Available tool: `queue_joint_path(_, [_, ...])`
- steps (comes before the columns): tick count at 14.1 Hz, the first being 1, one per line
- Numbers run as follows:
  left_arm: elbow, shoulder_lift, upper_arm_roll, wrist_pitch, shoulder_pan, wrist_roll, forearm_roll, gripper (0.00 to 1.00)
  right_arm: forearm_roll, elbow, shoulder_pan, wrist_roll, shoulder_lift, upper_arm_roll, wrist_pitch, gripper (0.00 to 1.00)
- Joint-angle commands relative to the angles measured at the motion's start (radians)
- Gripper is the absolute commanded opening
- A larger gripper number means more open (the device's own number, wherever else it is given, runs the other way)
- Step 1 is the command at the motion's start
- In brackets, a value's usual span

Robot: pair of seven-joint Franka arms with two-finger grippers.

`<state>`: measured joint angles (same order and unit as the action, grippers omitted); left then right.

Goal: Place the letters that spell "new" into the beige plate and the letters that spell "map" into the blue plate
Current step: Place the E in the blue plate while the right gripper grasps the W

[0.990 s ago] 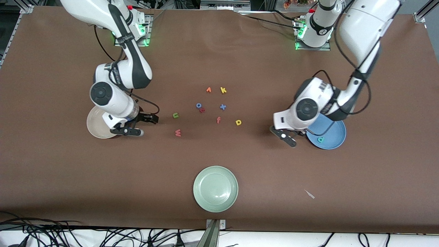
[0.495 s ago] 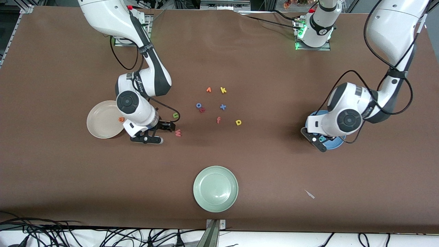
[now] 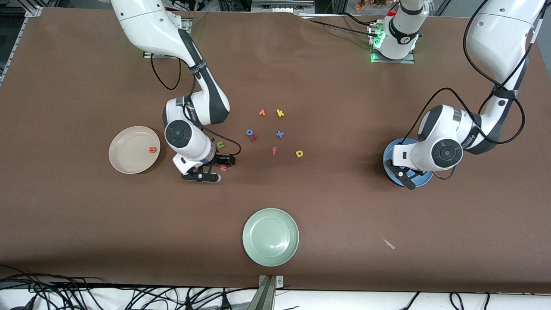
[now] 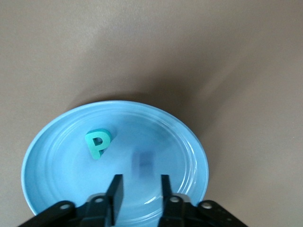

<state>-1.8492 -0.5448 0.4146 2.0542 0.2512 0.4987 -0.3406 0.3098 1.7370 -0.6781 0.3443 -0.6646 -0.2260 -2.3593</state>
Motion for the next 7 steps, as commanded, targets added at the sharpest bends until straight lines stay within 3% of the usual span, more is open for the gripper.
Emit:
queue_joint_path(1, [0.005, 0.025, 0.01, -0.011, 0.003, 0.014, -0.012, 1.0, 0.022, -0.027, -0.008, 0.005, -0.035, -0.003, -0.029, 0.99])
queue_joint_path(5, [0.031, 0.048, 0.096, -0.019, 0.002, -0.009, 0.014, 1.0, 0.023, -0.025, -0.008, 0.004, -0.05, -0.003, -0.06, 0.94])
queue_joint_path(7, [0.044, 0.045, 0.102, -0.019, -0.015, -0.081, 0.153, 1.0, 0.023, -0.024, -0.008, 0.004, -0.056, 0.0, -0.063, 0.88])
